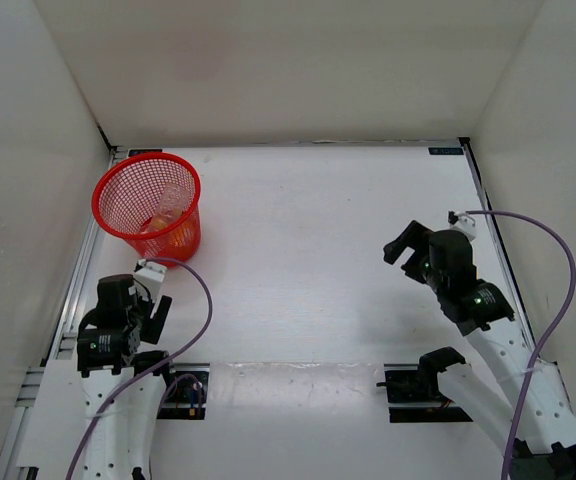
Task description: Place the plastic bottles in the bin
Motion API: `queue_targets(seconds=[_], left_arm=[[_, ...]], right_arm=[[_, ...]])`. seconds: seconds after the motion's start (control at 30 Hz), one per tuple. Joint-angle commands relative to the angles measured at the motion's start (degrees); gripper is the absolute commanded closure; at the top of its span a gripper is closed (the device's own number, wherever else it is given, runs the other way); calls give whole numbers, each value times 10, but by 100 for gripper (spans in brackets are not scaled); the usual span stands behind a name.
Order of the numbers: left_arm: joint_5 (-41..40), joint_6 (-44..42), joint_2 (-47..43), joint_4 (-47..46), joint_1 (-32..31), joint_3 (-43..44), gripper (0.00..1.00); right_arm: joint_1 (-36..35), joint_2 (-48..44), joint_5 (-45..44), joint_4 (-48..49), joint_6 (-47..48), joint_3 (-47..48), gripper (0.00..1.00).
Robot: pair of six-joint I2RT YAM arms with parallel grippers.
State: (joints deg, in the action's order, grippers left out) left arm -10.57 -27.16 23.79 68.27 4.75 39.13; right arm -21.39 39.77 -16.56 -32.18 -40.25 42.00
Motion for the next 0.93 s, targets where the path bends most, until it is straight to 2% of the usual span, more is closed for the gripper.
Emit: queue_targets(seconds=[0.0, 0.27, 0.9], left_arm=[[-10, 38, 6, -17, 9, -6, 0], [46, 48, 0, -12, 20, -11, 0], [5, 81, -22, -34, 36, -14, 0]], right_arm=[[3, -19, -28, 3, -22, -14, 1], [3, -24, -47, -9, -40, -19, 1], [3, -13, -66, -24, -45, -19, 1]])
